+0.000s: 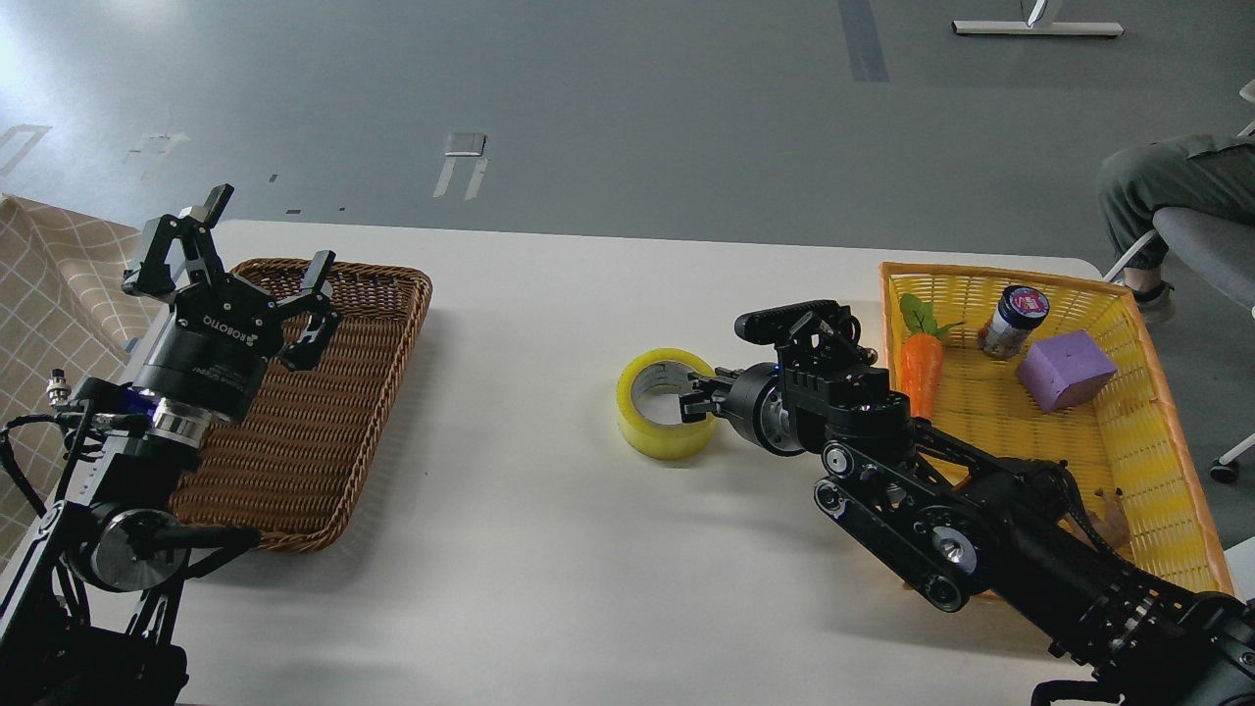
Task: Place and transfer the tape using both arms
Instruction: 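Lower the tape roll onto the table and open the right gripper, then withdraw the right gripper back above the yellow crate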
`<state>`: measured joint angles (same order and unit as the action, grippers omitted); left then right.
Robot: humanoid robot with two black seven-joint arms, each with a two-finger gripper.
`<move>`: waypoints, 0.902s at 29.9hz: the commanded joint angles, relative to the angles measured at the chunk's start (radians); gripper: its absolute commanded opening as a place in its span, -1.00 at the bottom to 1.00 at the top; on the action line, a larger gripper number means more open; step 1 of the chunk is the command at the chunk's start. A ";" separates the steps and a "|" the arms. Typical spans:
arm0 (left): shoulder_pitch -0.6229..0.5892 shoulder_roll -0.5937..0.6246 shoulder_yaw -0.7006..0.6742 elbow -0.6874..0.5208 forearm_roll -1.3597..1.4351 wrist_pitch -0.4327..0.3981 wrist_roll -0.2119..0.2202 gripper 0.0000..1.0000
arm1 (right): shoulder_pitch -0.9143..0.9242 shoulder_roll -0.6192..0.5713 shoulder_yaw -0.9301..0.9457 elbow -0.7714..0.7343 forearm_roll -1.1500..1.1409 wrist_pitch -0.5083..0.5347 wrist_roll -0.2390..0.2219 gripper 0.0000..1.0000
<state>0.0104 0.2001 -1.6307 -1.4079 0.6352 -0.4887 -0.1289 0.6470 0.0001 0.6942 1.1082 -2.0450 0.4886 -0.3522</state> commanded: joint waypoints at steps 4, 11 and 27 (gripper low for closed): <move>0.000 -0.001 0.002 0.001 0.001 0.000 0.000 1.00 | -0.036 0.000 -0.010 -0.028 0.054 0.000 0.005 0.99; 0.002 -0.001 0.002 0.001 0.003 0.000 0.000 1.00 | -0.021 0.000 0.062 0.018 0.226 -0.036 0.005 0.99; 0.000 0.001 0.005 0.000 0.009 0.000 0.000 1.00 | 0.097 0.000 0.436 0.275 0.494 -0.022 -0.007 1.00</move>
<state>0.0108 0.2001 -1.6245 -1.4082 0.6441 -0.4887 -0.1289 0.7070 -0.0001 1.0765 1.3281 -1.6368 0.4645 -0.3580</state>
